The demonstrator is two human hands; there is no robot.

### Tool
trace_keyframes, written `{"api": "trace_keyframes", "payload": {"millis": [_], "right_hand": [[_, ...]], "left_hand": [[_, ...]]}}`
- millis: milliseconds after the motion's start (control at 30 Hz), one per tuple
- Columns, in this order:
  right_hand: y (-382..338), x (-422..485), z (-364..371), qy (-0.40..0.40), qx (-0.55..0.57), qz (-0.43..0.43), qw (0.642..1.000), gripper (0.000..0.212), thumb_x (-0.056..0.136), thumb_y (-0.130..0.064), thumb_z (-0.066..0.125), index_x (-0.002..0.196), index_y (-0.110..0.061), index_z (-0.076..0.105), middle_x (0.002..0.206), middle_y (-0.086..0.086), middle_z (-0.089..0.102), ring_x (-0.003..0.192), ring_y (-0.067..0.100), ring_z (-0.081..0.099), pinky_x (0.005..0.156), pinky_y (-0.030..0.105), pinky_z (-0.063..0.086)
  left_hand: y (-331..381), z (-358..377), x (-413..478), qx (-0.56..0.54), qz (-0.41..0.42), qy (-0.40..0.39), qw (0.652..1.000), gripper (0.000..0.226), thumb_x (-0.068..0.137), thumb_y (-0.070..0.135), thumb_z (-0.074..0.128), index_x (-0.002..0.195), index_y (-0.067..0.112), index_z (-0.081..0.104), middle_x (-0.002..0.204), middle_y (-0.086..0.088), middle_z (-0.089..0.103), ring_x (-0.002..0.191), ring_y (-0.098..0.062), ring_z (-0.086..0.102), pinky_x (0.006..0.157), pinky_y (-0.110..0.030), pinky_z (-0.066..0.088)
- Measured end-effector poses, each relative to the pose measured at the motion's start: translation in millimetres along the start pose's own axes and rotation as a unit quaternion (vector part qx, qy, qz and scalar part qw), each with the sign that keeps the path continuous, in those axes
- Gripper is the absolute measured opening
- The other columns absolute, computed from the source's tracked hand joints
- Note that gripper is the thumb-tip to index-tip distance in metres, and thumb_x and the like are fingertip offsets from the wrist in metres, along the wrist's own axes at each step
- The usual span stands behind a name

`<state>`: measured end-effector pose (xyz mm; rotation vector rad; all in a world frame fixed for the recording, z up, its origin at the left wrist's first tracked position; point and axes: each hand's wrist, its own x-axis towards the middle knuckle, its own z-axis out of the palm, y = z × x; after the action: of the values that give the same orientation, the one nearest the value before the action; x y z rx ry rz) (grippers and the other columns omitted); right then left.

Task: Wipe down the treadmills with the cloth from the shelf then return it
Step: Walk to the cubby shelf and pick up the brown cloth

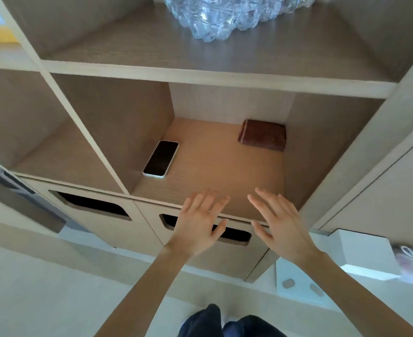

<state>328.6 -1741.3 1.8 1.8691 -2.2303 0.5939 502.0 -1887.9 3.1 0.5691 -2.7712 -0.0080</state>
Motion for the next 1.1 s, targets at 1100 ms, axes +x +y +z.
{"api": "trace_keyframes", "payload": {"millis": [1100], "right_hand": [[81.5, 108.3, 136.1, 0.011, -0.065, 0.228, 0.971, 0.063, 0.093, -0.040, 0.051, 0.149, -0.025, 0.026, 0.157, -0.003, 0.020, 0.145, 0.016, 0.012, 0.117, 0.040, 0.009]], "left_hand": [[-117.2, 151.3, 128.7, -0.070, 0.095, -0.098, 0.988, 0.054, 0.094, 0.056, 0.026, 0.146, 0.041, 0.020, 0.157, 0.010, 0.012, 0.144, -0.012, 0.003, 0.118, -0.039, 0.002]]}}
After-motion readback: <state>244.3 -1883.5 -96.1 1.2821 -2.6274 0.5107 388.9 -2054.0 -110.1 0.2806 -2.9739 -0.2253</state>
